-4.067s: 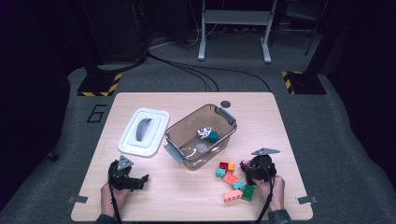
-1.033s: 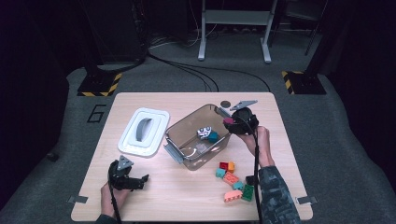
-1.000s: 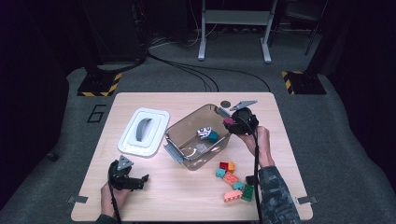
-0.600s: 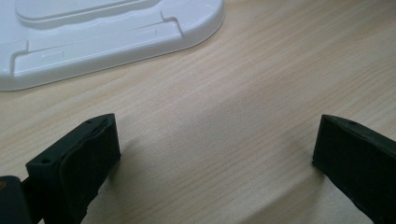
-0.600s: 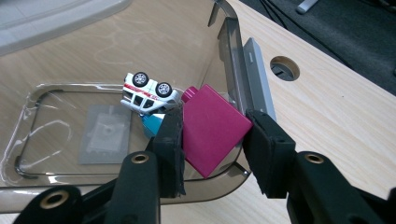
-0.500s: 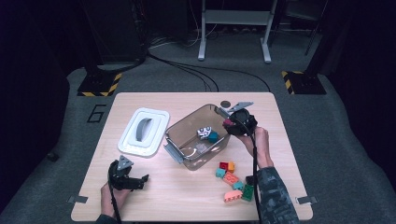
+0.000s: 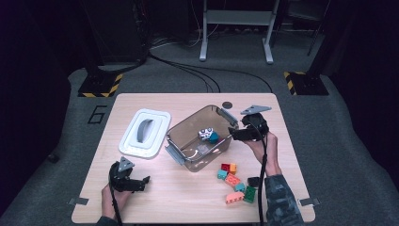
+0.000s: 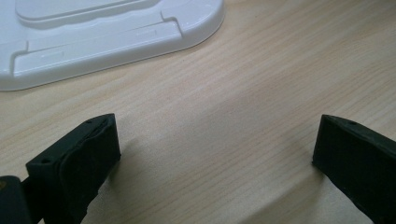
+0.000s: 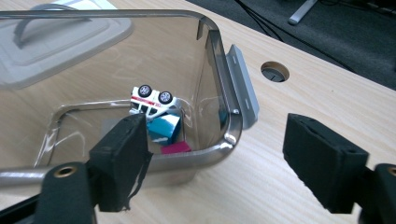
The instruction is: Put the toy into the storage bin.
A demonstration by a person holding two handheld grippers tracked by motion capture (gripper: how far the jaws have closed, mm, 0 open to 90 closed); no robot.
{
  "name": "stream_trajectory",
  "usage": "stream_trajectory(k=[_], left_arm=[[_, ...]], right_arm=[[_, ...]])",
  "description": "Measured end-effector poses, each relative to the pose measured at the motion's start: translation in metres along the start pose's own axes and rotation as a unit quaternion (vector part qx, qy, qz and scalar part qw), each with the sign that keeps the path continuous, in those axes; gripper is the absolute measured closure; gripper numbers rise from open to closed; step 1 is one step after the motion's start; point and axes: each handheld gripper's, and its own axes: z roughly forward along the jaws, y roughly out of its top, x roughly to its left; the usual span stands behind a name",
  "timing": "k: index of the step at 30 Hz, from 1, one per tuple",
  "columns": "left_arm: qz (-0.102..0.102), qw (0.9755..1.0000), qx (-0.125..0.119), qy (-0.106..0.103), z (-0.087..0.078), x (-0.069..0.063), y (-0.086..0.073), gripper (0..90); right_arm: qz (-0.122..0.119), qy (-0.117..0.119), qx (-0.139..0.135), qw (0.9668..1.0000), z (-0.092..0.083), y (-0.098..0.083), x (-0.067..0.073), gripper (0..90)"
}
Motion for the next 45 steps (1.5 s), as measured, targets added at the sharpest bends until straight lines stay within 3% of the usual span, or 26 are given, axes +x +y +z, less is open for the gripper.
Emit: stream_trajectory(k=[11,18,23,33,45], left_arm=[[0.0,1.0,0.0,0.0,0.0,0.0,0.0,0.5],[0.0,1.0,0.0,0.0,0.0,0.0,0.0,0.5],[0.0,1.0,0.0,0.0,0.0,0.0,0.0,0.5],[0.0,1.0,0.0,0.0,0.0,0.0,0.0,0.5],[0.001,1.0,0.0,0.0,0.0,0.0,0.0,0.5]], right_arm=[[0.024,0.011,-0.012,0.9996,-0.03,-0.036,-0.01,15.1],[0.046,0.016,-0.008,0.9988,-0.034,-0.061,-0.017,14.0],[0.072,0.024,0.01,0.9971,-0.028,-0.086,-0.023,13.1],[0.078,0.038,0.044,0.9952,-0.012,-0.12,-0.014,13.7],[0.066,0.061,0.067,0.9937,0.017,-0.118,0.011,15.6]])
